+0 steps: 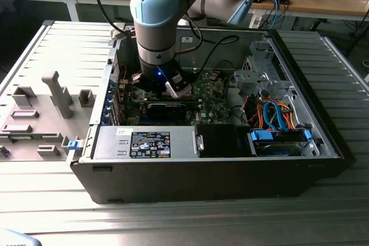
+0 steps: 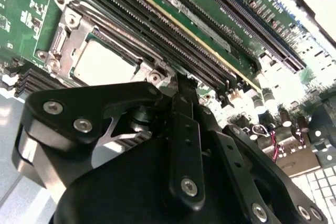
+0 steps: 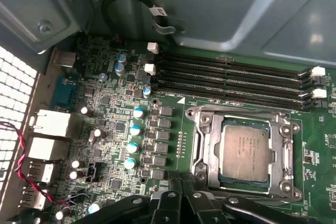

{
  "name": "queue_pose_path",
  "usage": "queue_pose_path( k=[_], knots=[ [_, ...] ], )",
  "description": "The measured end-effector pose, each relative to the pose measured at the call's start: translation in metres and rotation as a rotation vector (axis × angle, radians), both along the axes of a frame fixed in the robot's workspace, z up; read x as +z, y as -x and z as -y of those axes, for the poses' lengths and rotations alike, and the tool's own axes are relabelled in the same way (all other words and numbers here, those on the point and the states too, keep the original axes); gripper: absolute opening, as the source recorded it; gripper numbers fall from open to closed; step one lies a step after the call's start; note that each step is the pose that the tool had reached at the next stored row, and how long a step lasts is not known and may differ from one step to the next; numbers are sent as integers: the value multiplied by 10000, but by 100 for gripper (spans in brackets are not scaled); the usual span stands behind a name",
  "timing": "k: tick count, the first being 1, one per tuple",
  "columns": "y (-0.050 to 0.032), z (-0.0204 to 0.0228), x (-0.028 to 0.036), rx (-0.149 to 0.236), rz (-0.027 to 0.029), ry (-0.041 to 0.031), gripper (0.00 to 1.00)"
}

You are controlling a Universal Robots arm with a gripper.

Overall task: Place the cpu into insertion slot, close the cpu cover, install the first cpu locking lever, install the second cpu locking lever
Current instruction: 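Install the second cpu locking lever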

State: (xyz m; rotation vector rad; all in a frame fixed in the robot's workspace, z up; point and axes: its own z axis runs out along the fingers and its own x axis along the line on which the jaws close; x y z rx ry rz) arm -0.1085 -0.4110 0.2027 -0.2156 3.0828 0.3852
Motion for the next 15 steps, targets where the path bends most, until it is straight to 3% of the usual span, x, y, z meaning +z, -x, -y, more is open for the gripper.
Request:
queue_pose_path(
  k=[12, 14, 15],
  knots=[
    [-244, -117, 1, 1, -163, 202, 11],
    [-281, -143, 1, 0, -190, 245, 11],
    [-315, -169, 1, 0, -216, 306, 11]
  ],
)
